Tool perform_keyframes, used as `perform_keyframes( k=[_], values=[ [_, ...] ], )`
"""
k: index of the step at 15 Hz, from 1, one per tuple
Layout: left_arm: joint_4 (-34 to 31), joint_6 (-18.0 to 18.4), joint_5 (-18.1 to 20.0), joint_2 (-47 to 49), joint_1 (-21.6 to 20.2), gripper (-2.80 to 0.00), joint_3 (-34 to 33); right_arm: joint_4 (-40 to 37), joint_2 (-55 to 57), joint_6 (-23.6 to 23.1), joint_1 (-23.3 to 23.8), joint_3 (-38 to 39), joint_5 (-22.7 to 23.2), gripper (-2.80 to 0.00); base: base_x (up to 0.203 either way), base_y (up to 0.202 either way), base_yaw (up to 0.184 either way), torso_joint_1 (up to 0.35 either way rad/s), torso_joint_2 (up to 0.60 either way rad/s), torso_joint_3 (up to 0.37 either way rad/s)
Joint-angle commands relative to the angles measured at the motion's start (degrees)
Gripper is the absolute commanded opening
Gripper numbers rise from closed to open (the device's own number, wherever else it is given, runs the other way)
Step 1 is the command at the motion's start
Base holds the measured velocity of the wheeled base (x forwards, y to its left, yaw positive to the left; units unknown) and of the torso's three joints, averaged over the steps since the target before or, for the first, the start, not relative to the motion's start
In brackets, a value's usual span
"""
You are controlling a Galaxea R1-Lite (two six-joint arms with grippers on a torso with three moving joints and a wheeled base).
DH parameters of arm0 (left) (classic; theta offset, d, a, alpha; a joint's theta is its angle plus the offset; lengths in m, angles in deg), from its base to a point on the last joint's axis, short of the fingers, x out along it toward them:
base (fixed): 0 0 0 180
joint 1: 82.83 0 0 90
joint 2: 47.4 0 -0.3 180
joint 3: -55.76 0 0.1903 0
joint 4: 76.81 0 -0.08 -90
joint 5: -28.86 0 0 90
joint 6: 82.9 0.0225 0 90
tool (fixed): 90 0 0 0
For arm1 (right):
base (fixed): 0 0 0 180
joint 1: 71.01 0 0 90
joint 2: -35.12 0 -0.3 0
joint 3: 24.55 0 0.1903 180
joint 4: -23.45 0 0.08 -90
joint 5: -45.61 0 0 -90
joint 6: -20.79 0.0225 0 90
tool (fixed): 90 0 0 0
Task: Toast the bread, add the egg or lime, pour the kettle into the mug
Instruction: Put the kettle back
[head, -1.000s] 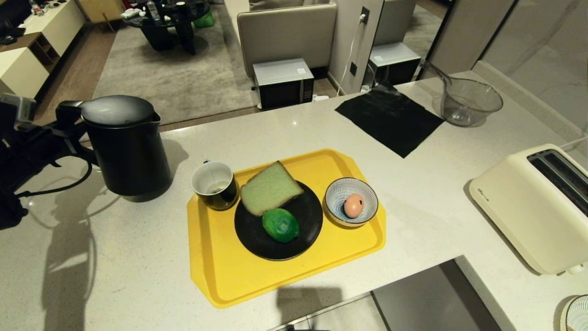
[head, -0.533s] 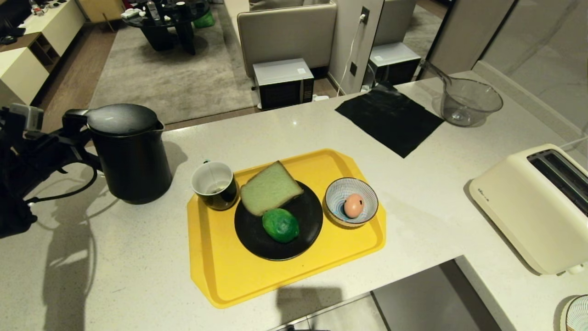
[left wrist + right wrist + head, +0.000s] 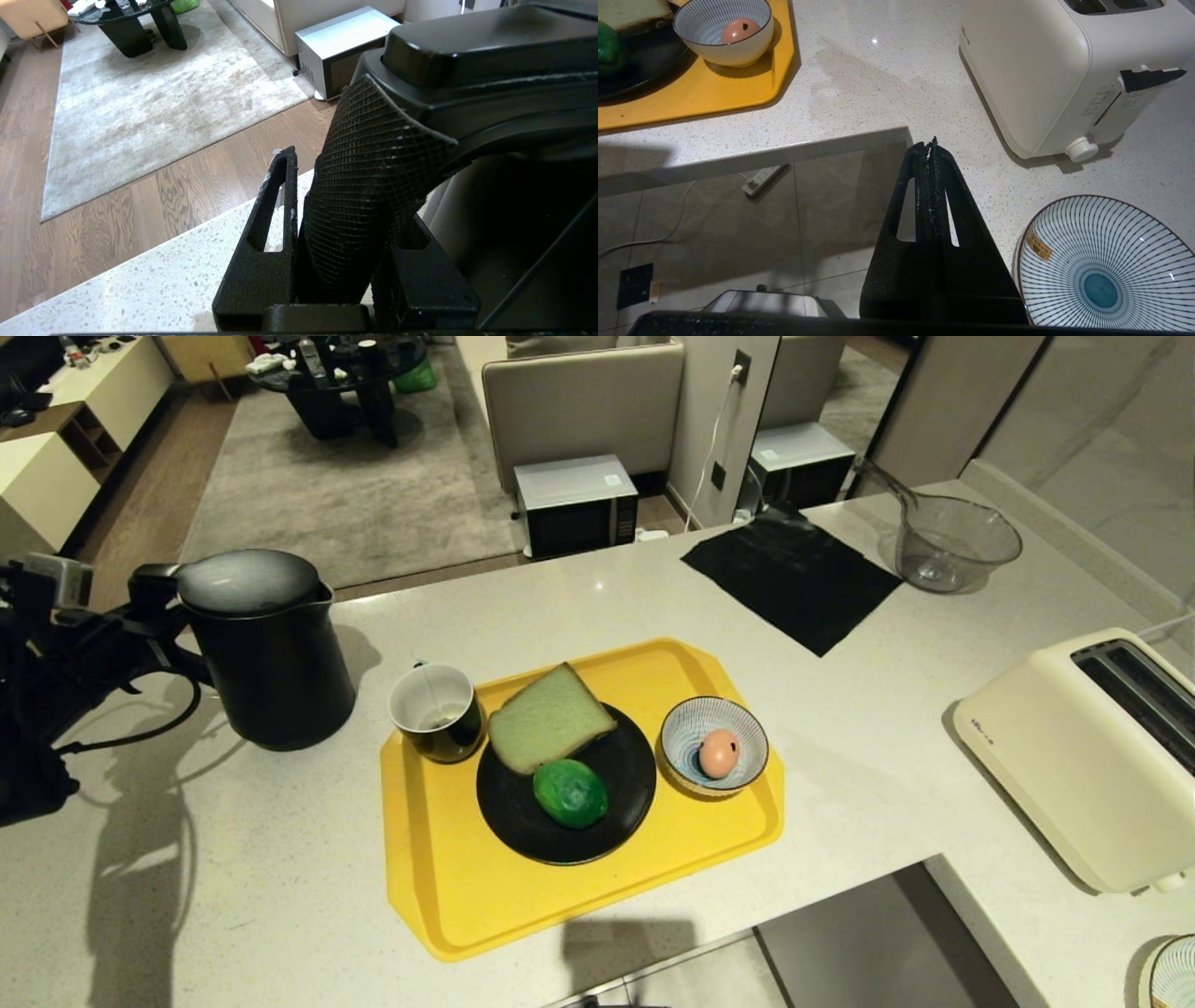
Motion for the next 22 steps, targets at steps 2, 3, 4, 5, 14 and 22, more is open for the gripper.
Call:
perform_keyframes(
  k=[2, 3, 4, 5, 14, 22],
  values=[
    [0.3, -0.1, 0.3, 0.1, 0.0, -2.8, -0.2, 0.0, 0.0, 0.0, 0.0, 1.6, 0.0, -2.8, 0.0, 0.0, 0.0, 0.0, 0.0, 0.0],
    [0.3, -0.1, 0.5, -0.1, 0.0, -2.8, -0.3, 0.0, 0.0, 0.0, 0.0, 1.6, 0.0, -2.8, 0.0, 0.0, 0.0, 0.0, 0.0, 0.0],
    [0.3, -0.2, 0.5, -0.2, 0.0, -2.8, -0.4, 0.0, 0.0, 0.0, 0.0, 1.6, 0.0, -2.8, 0.0, 0.0, 0.0, 0.0, 0.0, 0.0],
    [0.3, -0.2, 0.6, -0.2, 0.0, -2.8, -0.4, 0.0, 0.0, 0.0, 0.0, 1.6, 0.0, -2.8, 0.0, 0.0, 0.0, 0.0, 0.0, 0.0],
    [0.6, -0.4, 0.9, -1.4, 0.1, -2.8, -2.4, 0.0, 0.0, 0.0, 0.0, 1.6, 0.0, -2.8, 0.0, 0.0, 0.0, 0.0, 0.0, 0.0],
    [0.3, -0.3, 1.4, -2.3, -0.9, -2.8, -2.3, 0.0, 0.0, 0.0, 0.0, 1.6, 0.0, -2.8, 0.0, 0.0, 0.0, 0.0, 0.0, 0.0]
  ],
)
